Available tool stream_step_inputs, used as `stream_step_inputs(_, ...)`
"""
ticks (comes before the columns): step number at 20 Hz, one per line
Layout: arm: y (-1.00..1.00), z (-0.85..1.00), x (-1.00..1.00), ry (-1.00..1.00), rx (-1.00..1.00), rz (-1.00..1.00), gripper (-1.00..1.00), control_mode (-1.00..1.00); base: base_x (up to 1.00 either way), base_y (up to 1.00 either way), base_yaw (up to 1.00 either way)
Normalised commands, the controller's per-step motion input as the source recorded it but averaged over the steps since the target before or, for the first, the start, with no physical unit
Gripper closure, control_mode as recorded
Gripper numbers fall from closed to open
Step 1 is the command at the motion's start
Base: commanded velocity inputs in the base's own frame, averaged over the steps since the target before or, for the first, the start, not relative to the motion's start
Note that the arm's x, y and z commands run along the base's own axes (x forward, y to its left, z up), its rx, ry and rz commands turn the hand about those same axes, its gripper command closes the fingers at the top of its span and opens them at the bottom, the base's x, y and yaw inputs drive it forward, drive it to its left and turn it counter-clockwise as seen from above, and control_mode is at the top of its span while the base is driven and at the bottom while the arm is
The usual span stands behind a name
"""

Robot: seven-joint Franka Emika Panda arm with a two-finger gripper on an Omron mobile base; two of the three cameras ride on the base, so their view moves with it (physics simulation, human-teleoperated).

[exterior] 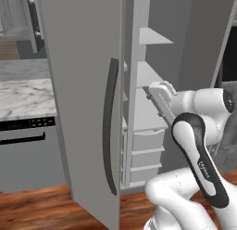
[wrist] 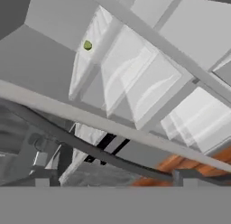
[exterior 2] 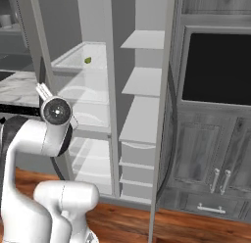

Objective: There is a bowl on the dining counter. Grab a lemon wedge from the fridge and place it in the bowl. Then get the liquor bottle and glass cup from the cabinet and place them next to the bowl.

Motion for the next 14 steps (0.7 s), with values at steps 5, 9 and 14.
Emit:
stream_step_inputs(5,-0.21,0.02,0.49,0.16,0.22,0.0,-1.0,-1.0,0.0,0.0,0.0)
stream_step_inputs(9,-0.04,0.0,0.73,0.21,0.19,0.0,-1.0,-1.0,0.0,0.0,0.0)
stream_step_inputs(14,0.01,-0.02,0.81,0.19,0.17,0.06,-1.0,-1.0,0.0,0.0,0.0)
